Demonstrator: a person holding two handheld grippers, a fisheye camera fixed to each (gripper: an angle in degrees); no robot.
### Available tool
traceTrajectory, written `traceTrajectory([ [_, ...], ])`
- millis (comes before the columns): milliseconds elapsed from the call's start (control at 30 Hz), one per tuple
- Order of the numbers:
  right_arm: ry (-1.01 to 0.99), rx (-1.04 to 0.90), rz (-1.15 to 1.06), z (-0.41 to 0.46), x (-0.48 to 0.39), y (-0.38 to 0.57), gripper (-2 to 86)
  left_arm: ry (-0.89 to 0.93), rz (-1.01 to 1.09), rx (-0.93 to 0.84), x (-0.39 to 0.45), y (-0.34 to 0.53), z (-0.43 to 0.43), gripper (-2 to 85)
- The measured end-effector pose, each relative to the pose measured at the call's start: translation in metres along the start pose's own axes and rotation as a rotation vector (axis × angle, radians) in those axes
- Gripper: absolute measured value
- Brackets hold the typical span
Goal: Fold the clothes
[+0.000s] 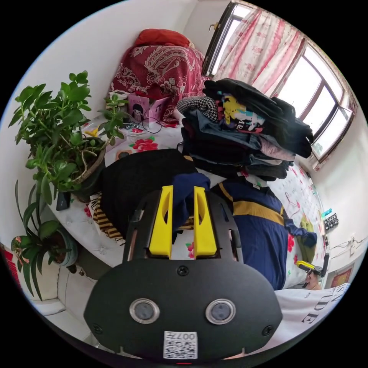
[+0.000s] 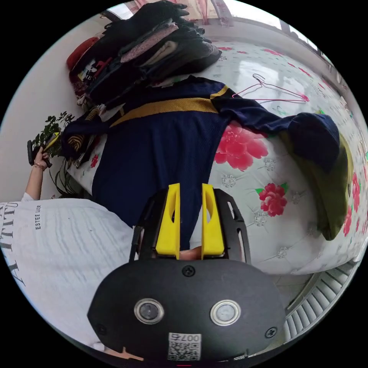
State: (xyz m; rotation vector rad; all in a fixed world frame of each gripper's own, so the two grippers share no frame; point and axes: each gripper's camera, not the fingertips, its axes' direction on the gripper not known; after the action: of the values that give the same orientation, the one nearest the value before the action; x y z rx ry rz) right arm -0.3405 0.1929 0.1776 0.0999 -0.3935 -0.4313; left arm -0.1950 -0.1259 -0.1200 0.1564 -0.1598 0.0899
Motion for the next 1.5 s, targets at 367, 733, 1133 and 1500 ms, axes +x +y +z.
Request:
traceTrajectory([
  [367, 0.020, -0.178, 0.123, 0.054, -0.001, 0.064, 6.9, 0.125, 0.197, -0.343, 0.059, 0.178, 0.061, 8.8],
  [733, 0.035, -0.271, 0.016, 0.081, -0.015, 0.069, 0.6, 0.002, 0.535, -0.574, 0.111, 0.201, 0.109, -0.1],
  [1133, 0.136, -0.189, 0.081, 0.051, -0.005, 0.110, -0.2, 0.150, 0.072, -0.434, 0.019, 0.201, 0.082, 2.6],
  [1500, -0.076, 0.072, -0.058, 0.019, -0.053, 0.061, -0.3, -0.133, 0.101, 0.117, -0.012, 0.068, 0.033, 10.3],
])
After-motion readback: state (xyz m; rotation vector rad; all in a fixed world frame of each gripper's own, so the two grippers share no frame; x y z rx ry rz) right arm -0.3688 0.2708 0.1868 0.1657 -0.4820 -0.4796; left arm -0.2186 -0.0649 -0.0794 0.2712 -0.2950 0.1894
